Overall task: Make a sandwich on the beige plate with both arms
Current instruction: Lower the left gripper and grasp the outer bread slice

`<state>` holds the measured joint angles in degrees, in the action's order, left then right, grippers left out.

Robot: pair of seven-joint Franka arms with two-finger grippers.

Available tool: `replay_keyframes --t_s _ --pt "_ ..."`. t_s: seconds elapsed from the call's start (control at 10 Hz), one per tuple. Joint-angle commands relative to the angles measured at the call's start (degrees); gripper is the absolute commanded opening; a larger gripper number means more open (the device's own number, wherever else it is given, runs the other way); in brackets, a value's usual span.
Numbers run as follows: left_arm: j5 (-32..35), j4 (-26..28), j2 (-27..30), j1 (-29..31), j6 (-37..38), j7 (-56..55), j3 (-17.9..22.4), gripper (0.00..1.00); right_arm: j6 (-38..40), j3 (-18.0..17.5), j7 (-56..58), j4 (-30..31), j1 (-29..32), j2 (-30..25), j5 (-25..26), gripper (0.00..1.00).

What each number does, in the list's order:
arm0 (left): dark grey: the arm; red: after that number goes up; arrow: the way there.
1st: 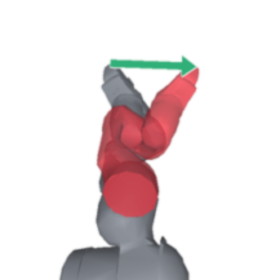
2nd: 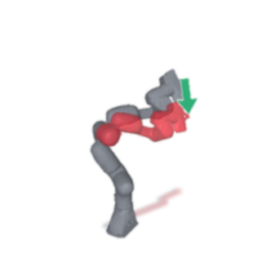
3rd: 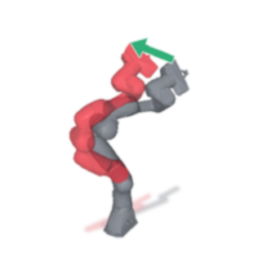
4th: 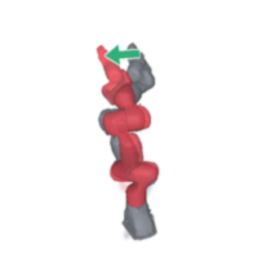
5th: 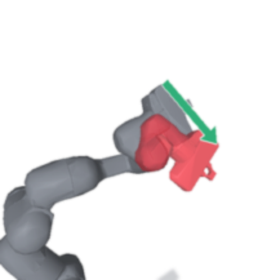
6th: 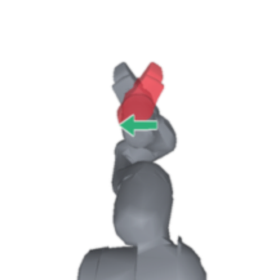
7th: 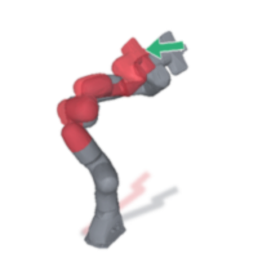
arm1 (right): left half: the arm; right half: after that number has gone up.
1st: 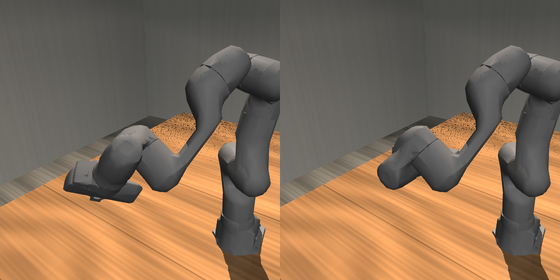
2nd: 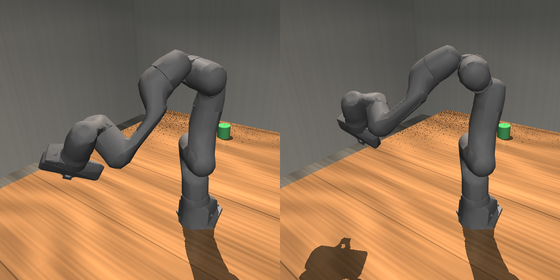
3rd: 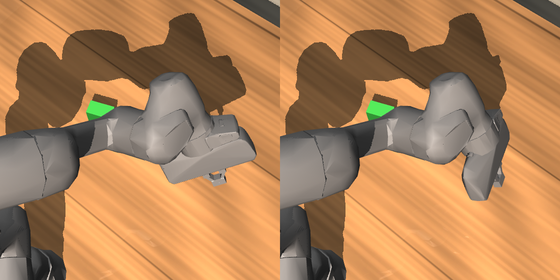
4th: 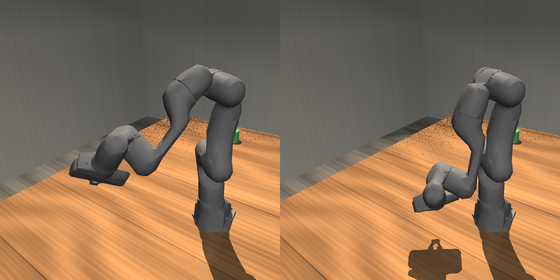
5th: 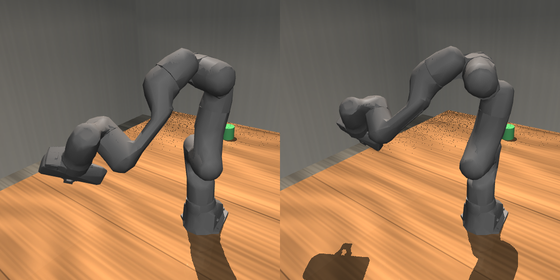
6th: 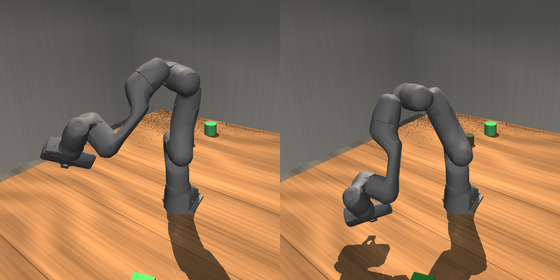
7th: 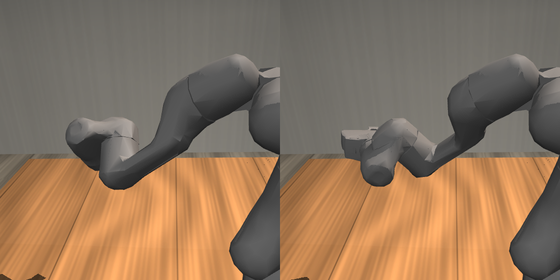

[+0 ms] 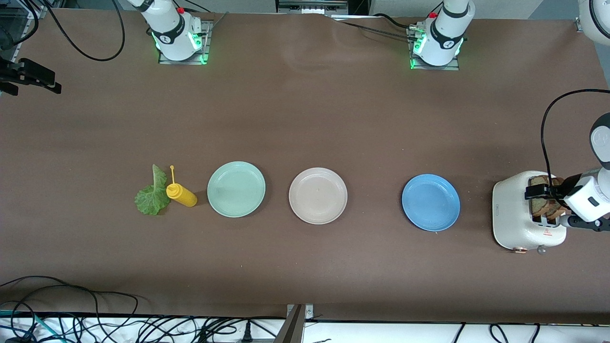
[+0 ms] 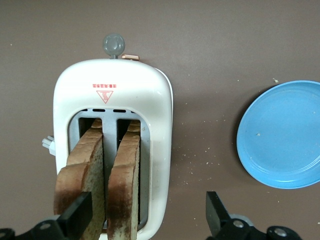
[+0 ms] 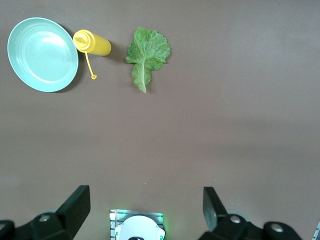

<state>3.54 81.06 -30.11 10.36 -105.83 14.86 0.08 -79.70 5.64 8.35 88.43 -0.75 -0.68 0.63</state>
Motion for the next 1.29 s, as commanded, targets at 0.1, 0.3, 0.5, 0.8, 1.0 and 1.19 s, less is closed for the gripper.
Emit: replay_keyframes --t_s 0.1,0.3,0.5,0.8,1.0,1.19 --pt "-1.7 0.41 -0.74 0.27 -1.57 -1.41 -0.35 1.0 0.6 -0.1 0.52 -0.01 0.4 -0.46 0.34 1.0" --pt "-1.7 1.38 -0.74 0.36 -2.46 -1.32 -0.35 1.0 0.6 -0.1 0.52 -0.01 0.4 -0.46 0.34 1.0" --pt "-1.35 1.73 -0.74 0.62 -2.54 -0.71 -0.35 0.96 0.51 -0.1 0.52 -0.01 0.4 -0.46 0.34 1.0" --pt "-0.91 2.0 -0.74 0.62 -2.19 -0.45 -0.26 0.78 0.42 -0.1 0.52 -0.01 0.4 -0.46 0.34 1.0" --pt "-0.82 2.0 -0.83 0.8 -1.84 -0.36 -0.17 0.65 0.51 -0.1 0.52 -0.01 0.4 -0.46 0.25 1.0" --pt "2.93 2.09 -0.83 0.89 -1.49 1.57 -0.08 0.57 0.42 -0.1 0.52 -0.01 0.31 -0.46 0.25 1.0"
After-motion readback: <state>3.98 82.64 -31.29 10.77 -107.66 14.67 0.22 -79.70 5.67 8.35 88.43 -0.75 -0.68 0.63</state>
